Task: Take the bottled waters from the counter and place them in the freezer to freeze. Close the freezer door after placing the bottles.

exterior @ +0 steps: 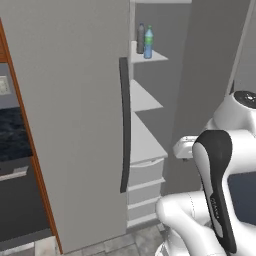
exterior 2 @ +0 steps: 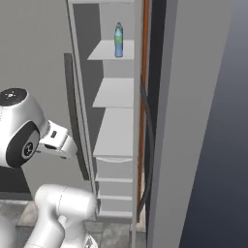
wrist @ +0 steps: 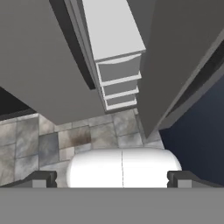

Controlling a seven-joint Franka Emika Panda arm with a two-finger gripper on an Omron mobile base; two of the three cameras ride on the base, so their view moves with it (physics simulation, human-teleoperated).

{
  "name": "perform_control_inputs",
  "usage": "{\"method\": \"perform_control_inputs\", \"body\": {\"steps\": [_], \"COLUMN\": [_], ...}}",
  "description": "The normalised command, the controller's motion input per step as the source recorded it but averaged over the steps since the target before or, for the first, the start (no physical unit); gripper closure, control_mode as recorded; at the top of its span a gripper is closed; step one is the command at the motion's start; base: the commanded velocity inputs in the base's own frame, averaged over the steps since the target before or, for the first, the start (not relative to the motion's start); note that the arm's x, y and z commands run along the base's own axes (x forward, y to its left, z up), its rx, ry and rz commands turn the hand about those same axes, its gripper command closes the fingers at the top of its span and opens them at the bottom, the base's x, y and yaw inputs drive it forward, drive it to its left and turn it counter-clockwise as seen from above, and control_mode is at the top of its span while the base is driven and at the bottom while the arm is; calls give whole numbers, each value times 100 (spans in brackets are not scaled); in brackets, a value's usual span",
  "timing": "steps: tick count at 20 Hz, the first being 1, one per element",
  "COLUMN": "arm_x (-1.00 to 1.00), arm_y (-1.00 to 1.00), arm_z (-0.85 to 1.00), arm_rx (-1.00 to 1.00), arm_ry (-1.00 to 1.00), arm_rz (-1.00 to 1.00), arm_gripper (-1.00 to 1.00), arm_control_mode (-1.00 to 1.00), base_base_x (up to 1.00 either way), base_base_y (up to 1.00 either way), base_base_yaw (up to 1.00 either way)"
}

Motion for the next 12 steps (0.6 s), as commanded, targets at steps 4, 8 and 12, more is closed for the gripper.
{"method": "perform_control_inputs", "body": {"steps": [4,8,12], "arm_x": [0,0,0], "arm_y": [0,0,0], "arm_z": [0,0,0], "arm_rx": [0,0,0], "arm_ry": [0,0,0], "arm_rz": [0,0,0], "arm_gripper": [-100,-100,-100], "arm_control_mode": [100,100,100], "base_base_x": [-65,-50,-29], "base_base_y": [0,0,-4], "base_base_yaw": [12,16,16]}}
